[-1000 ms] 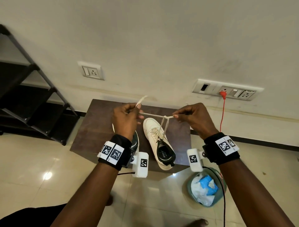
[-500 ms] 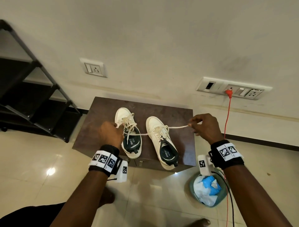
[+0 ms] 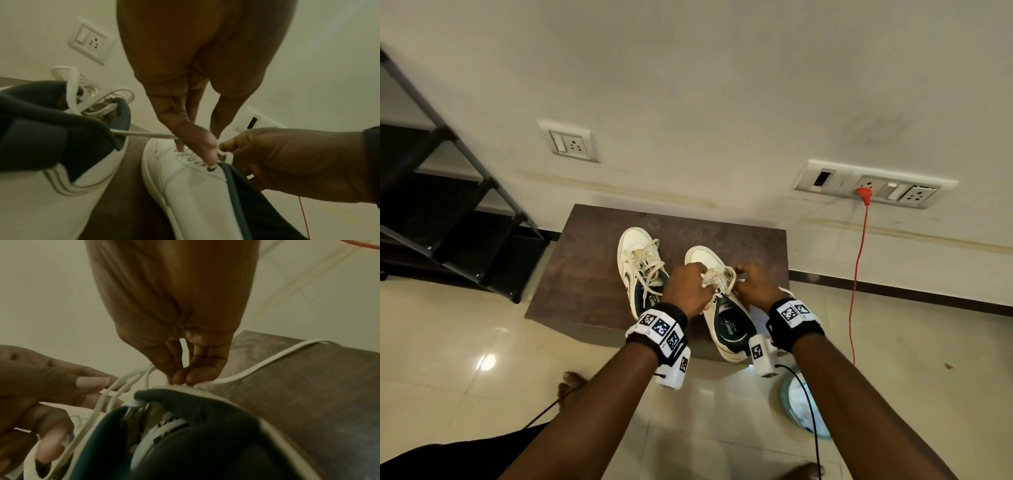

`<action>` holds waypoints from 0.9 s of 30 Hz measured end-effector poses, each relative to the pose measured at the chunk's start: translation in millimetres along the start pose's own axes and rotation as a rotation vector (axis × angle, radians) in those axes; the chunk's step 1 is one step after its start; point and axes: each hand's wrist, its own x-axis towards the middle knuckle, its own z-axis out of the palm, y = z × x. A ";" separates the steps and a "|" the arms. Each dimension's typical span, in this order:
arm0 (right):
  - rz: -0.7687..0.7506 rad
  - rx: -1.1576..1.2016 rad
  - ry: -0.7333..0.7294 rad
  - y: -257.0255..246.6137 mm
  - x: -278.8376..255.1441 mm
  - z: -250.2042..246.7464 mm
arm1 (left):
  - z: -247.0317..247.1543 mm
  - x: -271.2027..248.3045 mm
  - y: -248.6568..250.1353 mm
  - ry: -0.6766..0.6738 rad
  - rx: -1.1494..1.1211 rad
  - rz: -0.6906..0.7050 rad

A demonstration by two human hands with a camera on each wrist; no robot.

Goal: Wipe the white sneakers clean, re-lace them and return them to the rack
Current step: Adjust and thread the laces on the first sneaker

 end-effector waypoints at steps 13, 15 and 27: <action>-0.084 0.207 0.005 -4.1 -13.2 -52.4 | -41.6 -14.4 7.7 0.189 0.016 0.150; -0.084 0.166 -0.005 -0.8 -16.4 -57.6 | -44.7 -15.9 1.4 0.197 0.081 0.149; 0.078 0.146 0.074 69.7 -31.7 -56.9 | -44.6 -23.6 -42.2 0.267 0.528 -0.087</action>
